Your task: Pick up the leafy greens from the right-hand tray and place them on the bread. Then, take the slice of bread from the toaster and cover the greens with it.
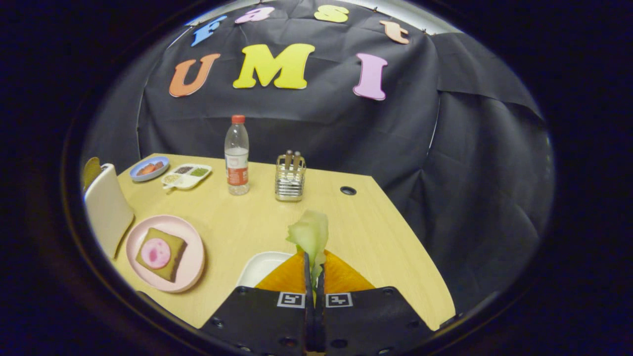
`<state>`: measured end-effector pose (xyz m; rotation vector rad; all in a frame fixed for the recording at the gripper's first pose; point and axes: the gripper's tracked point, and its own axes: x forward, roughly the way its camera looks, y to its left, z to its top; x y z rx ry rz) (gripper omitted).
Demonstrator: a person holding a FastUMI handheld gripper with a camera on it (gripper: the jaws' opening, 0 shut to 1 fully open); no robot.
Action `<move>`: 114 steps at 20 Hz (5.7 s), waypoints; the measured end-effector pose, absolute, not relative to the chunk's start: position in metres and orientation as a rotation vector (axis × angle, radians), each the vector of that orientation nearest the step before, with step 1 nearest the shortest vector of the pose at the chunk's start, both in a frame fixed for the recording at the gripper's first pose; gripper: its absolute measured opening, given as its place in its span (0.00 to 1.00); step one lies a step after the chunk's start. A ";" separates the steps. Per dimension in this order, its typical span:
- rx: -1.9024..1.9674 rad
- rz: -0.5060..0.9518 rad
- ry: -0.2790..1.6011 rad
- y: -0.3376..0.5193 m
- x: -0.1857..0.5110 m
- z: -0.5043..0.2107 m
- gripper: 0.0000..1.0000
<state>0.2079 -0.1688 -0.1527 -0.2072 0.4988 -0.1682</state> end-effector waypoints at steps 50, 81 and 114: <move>-0.109 0.006 0.601 0.082 0.228 -0.260 0.01; -0.049 -0.090 0.461 0.082 0.124 -0.112 0.96; -0.127 0.052 0.666 0.297 0.192 -0.150 0.96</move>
